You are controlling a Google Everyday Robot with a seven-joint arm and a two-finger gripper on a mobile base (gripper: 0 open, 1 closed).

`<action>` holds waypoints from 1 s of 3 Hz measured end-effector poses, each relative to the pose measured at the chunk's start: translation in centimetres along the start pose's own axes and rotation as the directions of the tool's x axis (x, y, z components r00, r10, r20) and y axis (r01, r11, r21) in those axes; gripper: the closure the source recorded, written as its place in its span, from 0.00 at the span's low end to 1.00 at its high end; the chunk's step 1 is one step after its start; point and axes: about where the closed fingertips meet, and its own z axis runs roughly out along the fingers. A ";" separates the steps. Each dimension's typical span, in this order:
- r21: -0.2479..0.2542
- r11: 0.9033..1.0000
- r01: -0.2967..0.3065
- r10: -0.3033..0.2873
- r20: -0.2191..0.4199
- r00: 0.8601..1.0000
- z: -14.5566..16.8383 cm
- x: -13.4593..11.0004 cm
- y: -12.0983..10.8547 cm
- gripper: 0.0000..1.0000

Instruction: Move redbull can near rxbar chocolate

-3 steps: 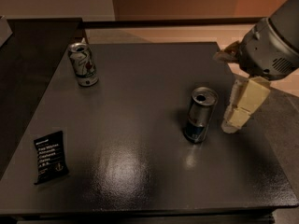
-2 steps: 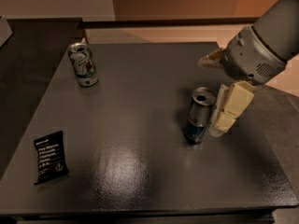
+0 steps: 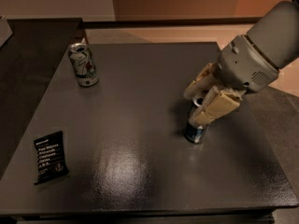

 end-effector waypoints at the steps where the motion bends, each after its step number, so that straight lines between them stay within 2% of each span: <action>1: -0.010 1.000 0.018 -0.017 0.023 1.000 -0.7 -0.9 0.7 0.70; 2: -0.008 0.998 0.061 -0.061 0.057 0.997 -1.6 -3.0 1.0 0.93; 3: -0.022 0.990 0.142 -0.139 0.101 0.985 -1.5 -7.5 1.0 1.00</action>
Offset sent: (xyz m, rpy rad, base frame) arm -0.0191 0.0262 0.0548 0.0967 -0.0449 0.1051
